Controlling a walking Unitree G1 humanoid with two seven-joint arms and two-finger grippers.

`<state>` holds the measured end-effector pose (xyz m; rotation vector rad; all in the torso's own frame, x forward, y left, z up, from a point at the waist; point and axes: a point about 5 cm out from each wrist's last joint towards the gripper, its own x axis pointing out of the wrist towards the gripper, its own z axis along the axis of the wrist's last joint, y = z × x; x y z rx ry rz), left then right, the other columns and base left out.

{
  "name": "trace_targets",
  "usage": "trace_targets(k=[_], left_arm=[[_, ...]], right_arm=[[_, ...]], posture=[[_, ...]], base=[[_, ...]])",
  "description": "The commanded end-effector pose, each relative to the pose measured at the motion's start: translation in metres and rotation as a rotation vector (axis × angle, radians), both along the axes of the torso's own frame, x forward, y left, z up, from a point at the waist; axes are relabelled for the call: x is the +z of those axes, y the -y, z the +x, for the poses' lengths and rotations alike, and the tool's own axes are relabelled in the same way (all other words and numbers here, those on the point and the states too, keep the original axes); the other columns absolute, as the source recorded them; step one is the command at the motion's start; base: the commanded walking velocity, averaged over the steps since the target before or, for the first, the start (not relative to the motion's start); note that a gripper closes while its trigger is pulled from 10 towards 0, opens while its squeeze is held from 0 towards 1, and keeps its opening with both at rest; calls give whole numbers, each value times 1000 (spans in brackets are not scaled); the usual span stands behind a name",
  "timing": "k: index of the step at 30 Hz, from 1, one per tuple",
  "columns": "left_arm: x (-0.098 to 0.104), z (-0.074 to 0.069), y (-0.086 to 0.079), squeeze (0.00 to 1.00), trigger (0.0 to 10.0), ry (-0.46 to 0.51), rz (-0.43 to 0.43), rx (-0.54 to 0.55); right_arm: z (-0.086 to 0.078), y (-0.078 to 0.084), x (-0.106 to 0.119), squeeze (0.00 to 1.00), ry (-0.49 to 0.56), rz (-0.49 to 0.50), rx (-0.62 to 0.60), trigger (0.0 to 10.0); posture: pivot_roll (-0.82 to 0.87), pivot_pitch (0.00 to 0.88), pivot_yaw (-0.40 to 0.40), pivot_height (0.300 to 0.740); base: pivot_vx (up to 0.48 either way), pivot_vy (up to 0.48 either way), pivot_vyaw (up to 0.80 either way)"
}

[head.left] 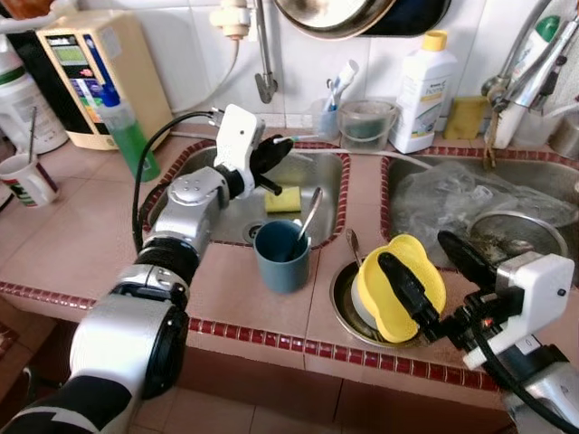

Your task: Kitchen organization

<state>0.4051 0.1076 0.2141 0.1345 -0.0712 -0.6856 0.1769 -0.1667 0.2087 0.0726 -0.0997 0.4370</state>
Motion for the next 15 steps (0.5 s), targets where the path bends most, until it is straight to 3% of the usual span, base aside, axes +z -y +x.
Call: trace_targets(k=[1,4,15], left_arm=[[7,2,-8,0,10000,24,41,13],[0,2,-13,0,10000,20,91,38],[-1,5,-27,0,10000,-9,88,114]], right_arm=[[-5,0,6,0,9,2,9,10000],[-6,2,5,0,1,-13,7,10000],[-9,5,9,0,-14,-12,5,10000]], posture=[[-326,117,124,740],[-326,124,126,740],[-328,125,131,740]], base=[[0,0,0],[0,0,0],[0,0,0]])
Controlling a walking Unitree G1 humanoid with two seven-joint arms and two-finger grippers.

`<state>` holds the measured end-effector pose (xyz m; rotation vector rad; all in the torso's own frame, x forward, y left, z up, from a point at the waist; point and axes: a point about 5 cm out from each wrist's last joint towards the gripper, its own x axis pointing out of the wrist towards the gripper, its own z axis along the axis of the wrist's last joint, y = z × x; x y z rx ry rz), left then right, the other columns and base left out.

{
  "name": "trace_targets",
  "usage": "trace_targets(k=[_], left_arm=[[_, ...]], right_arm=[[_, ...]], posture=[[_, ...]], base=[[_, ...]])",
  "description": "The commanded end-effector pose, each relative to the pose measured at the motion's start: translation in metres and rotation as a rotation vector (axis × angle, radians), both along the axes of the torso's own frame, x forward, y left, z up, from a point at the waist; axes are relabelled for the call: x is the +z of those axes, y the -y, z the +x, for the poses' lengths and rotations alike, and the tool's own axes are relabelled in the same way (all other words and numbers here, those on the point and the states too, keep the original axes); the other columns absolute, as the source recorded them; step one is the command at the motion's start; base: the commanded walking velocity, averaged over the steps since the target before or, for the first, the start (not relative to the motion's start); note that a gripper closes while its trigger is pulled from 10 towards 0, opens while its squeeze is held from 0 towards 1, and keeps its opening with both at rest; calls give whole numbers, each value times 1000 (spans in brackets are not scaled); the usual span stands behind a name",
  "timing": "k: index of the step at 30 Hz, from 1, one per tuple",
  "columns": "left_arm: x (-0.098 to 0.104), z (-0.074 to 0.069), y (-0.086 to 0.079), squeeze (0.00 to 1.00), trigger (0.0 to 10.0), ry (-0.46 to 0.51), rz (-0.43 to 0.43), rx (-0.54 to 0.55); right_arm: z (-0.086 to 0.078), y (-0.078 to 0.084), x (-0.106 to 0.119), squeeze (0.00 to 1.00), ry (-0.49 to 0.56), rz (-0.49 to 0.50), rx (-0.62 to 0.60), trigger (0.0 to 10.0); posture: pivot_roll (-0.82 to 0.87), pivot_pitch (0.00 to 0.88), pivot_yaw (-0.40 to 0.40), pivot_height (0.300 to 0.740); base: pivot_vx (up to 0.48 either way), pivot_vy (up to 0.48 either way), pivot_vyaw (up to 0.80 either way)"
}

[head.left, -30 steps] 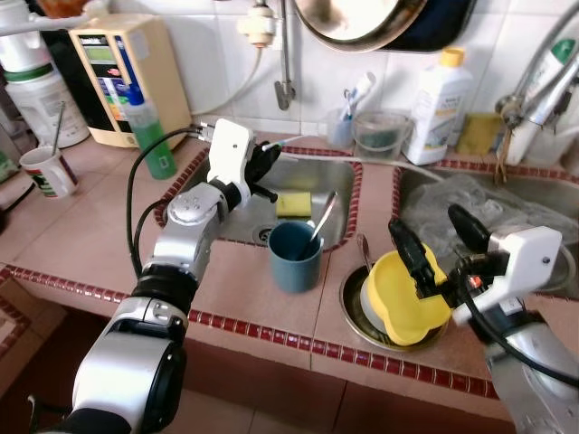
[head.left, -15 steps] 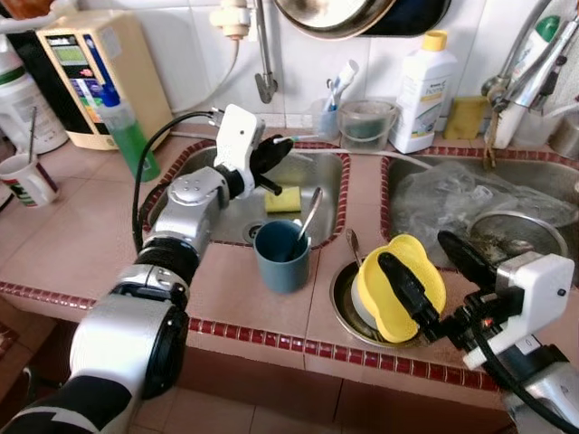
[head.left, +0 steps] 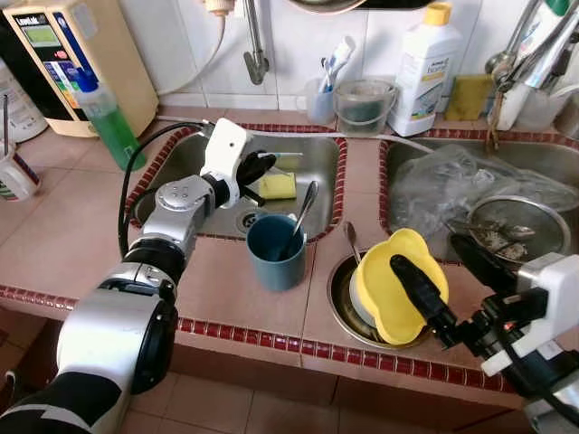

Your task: Kitchen organization

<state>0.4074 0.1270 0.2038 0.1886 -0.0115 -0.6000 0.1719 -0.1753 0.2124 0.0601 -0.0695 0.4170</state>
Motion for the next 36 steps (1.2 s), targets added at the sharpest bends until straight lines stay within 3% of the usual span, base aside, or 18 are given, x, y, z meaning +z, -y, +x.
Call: trace_targets(k=[1,2,3,4,27,33,34,35,36], left_arm=[[10,3,-9,0,10000,21,14,28],[11,4,-10,0,10000,19,6,33],[12,4,-10,424,10000,17,-1,38],[13,4,-11,1000,10000,13,-16,41],[18,6,-19,1000,10000,21,-21,84],[24,6,-22,1000,10000,40,-72,77],[27,6,-23,875,10000,47,-89,77],[29,6,-25,247,10000,56,-95,81],[32,6,-26,0,10000,65,-121,77]], right_arm=[[-4,-3,5,0,14,7,25,10000],[-4,-3,6,0,14,8,26,10000],[-3,-3,6,0,14,10,26,10000],[-3,-3,6,0,14,11,26,10000],[5,-4,8,0,20,35,35,10000],[10,-3,8,0,37,14,29,10000],[14,-2,8,0,49,13,18,10000],[16,-2,9,0,56,15,14,10000],[19,-1,10,0,66,19,11,10000]], posture=[[-328,124,131,740],[-328,123,131,740],[-327,122,132,740],[-326,122,132,740],[-300,123,127,740],[-276,111,124,740],[-268,106,123,740],[-262,103,123,740],[-253,97,122,740]], base=[[0,0,0],[0,0,0],[0,0,0],[0,0,0],[0,0,0],[0,0,0],[0,0,0],[0,0,0],[0,0,0]])
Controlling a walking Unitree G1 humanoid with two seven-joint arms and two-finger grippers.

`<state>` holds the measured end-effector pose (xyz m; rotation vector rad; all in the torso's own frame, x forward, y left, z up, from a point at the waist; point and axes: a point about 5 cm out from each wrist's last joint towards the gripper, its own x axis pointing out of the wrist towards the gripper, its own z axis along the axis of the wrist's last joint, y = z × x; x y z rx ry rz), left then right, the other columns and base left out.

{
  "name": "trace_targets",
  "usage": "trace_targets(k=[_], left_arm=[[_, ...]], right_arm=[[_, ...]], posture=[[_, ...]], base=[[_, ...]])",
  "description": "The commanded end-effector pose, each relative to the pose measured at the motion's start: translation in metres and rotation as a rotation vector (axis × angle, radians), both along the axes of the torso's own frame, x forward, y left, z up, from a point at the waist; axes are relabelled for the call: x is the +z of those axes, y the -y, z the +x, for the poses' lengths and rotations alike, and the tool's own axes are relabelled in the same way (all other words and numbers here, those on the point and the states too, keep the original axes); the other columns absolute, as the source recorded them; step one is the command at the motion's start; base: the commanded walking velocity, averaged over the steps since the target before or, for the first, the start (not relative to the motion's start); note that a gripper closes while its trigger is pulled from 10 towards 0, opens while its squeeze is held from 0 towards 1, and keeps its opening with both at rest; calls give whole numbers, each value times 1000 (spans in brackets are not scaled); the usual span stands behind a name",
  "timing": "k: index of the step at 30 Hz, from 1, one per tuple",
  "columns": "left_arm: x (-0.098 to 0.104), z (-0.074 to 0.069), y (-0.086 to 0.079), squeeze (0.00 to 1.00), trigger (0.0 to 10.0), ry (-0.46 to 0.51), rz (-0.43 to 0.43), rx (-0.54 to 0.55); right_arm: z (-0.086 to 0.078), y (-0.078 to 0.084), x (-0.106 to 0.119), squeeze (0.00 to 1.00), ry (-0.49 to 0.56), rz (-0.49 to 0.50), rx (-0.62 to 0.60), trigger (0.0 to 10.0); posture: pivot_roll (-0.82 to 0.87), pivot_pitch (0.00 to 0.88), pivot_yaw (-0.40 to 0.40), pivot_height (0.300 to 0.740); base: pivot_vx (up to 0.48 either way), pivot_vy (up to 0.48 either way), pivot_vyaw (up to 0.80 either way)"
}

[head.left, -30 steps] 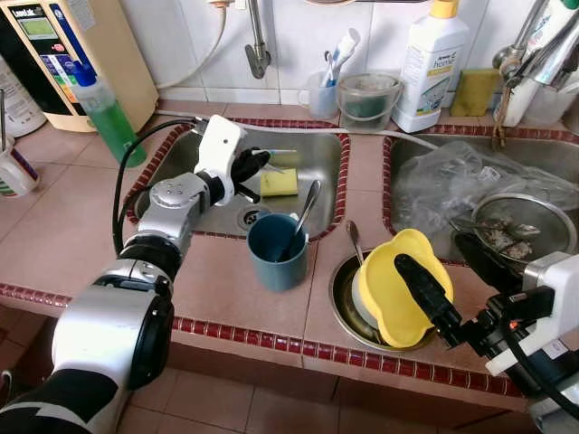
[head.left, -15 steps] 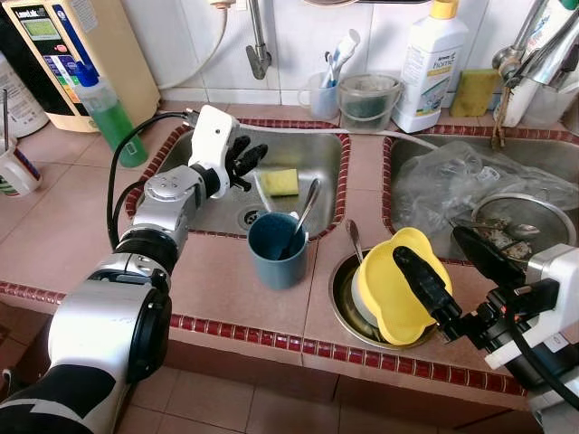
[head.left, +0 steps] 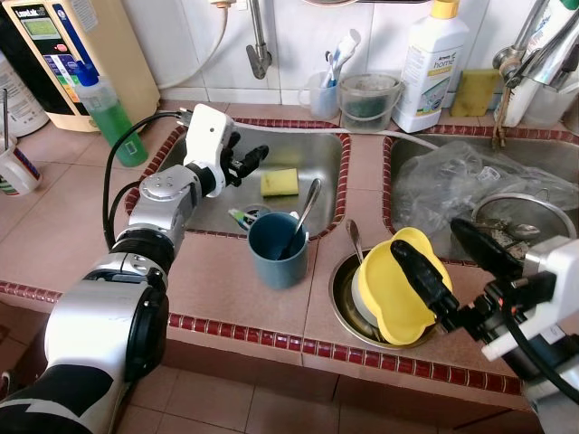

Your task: Kitchen organization

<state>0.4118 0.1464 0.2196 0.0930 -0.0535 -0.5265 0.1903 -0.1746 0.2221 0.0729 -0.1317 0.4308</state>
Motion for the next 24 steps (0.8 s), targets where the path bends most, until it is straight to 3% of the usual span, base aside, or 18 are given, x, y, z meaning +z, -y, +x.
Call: trace_targets(k=[1,9,19,24], left_arm=[[21,2,-7,0,10000,65,-38,-4],[40,1,-7,0,10000,147,-123,-21],[48,-16,-10,0,10000,260,-116,-44],[45,-24,-9,0,10000,268,-118,-43]], right_arm=[[4,1,1,0,13,-3,-5,10000],[22,4,0,0,44,5,0,10000],[50,6,-2,0,81,30,1,10000],[56,2,-3,0,92,52,29,10000]], posture=[[-245,92,120,740],[-178,56,101,740],[-101,13,72,740],[-81,0,63,740]], base=[[0,0,0],[0,0,0],[0,0,0],[0,0,0]])
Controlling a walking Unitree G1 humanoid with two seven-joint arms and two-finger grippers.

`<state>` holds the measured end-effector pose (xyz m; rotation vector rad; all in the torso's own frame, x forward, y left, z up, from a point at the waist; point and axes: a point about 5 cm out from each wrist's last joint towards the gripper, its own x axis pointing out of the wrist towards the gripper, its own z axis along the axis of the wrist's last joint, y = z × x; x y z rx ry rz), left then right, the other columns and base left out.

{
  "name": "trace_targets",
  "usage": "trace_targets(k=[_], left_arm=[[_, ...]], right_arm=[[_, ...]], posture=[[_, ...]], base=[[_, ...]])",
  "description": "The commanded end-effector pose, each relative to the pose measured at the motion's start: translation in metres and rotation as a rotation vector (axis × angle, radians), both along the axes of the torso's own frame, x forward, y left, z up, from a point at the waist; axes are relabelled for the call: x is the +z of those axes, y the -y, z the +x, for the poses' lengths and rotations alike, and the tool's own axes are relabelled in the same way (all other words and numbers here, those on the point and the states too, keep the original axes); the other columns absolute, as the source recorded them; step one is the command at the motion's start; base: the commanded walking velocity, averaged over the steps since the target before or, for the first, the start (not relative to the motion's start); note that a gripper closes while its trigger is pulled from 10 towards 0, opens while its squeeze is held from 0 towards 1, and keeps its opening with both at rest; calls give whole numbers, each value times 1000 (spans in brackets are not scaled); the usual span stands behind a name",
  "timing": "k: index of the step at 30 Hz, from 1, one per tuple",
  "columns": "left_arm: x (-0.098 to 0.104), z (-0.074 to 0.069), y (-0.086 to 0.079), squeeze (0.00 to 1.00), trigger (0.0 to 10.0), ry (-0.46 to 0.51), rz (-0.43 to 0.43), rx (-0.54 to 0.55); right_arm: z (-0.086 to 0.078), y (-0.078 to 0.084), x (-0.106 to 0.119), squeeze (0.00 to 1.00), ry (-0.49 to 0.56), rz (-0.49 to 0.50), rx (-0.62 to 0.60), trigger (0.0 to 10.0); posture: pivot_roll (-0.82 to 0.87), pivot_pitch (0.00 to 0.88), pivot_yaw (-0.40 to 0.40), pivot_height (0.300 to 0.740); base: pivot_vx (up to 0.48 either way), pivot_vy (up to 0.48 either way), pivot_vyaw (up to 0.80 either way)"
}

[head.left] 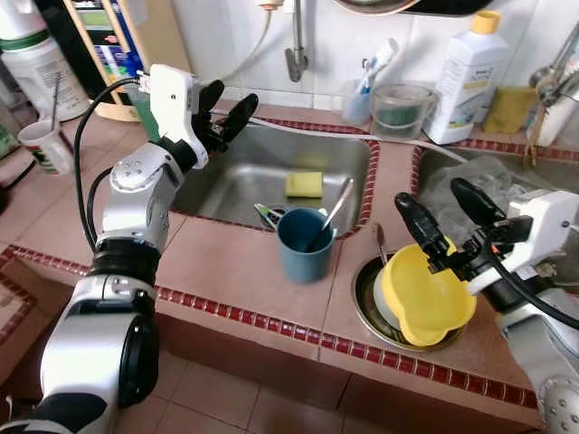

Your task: Kitchen organization

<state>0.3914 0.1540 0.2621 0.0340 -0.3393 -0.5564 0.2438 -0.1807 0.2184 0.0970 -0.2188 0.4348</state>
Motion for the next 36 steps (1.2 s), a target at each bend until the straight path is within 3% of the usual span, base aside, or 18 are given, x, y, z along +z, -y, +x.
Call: trace_targets(k=[1,5,10,20,27,36], left_arm=[[1,-7,-2,0,10000,15,13,7],[-4,-17,2,0,10000,11,21,0],[-19,-41,24,0,10000,-35,25,-66],[-45,-76,47,0,10000,-100,80,-186],[-54,-91,57,0,10000,-146,71,-200],[-56,-97,55,0,10000,-138,83,-157]], right_arm=[[5,-5,1,0,16,18,36,10000],[9,-9,0,0,25,35,78,10000],[15,-13,1,0,42,58,131,10000],[23,-10,-1,0,46,71,131,10000],[29,-3,-1,0,67,76,103,10000],[40,5,-6,0,56,217,73,10000]], posture=[[-77,0,60,740],[-57,0,47,740],[-44,0,33,740],[-41,0,28,740],[-48,0,37,740],[-53,3,39,740]], base=[[0,0,0],[0,0,0],[0,0,0],[0,0,0],[0,0,0],[0,0,0]])
